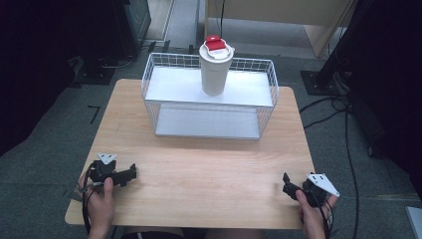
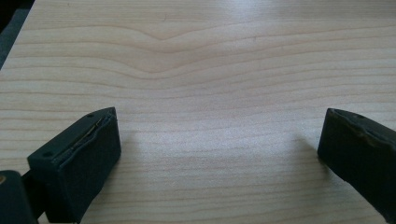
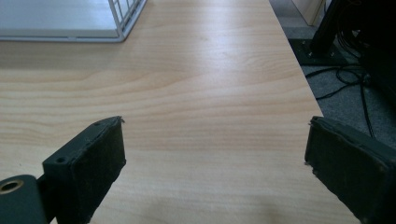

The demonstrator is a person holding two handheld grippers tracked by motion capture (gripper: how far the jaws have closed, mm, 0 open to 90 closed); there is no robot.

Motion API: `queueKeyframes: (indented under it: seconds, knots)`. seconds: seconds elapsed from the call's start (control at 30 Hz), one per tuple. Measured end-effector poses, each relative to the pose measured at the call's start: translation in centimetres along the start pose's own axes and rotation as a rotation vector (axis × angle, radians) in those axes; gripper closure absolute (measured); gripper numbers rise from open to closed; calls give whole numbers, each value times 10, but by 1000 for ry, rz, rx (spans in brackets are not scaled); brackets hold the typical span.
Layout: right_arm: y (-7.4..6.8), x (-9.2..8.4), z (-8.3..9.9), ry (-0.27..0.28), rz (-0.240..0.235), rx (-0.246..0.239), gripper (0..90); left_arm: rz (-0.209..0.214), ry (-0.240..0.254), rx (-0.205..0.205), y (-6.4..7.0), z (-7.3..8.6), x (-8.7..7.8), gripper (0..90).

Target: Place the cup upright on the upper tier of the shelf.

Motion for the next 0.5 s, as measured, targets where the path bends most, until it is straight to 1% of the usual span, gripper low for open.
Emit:
queueKeyframes:
  seconds: [0.1, 0.13, 0.17, 0.2, 0.23, 0.27, 0.3, 0.33, 0.4, 0.43, 0.47, 0.5]
  knots:
    - [2, -1, 4, -14, -2, -4, 50, 0, 0, 0, 0, 0, 0, 0]
    - [3, -2, 7, -30, -7, -10, 50, 0, 0, 0, 0, 0, 0, 0]
    - [3, -2, 7, -30, -7, -10, 50, 0, 0, 0, 0, 0, 0, 0]
    - [3, -2, 11, -53, -32, -27, 50, 0, 0, 0, 0, 0, 0, 0]
    - [3, -2, 11, -53, -32, -27, 50, 0, 0, -1, 0, 0, 0, 0]
    - [3, -2, 12, -68, -48, -34, 50, 0, 0, 0, 0, 0, 0, 0]
    - [3, -2, 12, -68, -48, -34, 50, 0, 0, 0, 0, 0, 0, 0]
    - [3, -2, 13, -81, -57, -37, 50, 0, 0, 0, 0, 0, 0, 0]
    - [4, -2, 15, -102, -63, -42, 50, 0, -1, 1, 0, 0, 0, 0]
    - [4, -2, 15, -102, -63, -42, 50, 0, -1, 1, 0, 0, 0, 0]
    - [5, -2, 18, -134, -64, -51, 50, 0, -1, 1, 0, 0, 0, 0]
    - [5, -2, 18, -134, -64, -51, 50, 0, -1, 1, 0, 0, 0, 0]
Point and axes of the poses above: each handheld gripper's, and its own axes: x roughly forward along the jaws, z roughly out of its underside, y roughly to its right, the point moved 6 cm from there along x, roughly forward along the jaws, and after that the axes turned 7 degrees about y, right-handed, at the moved point
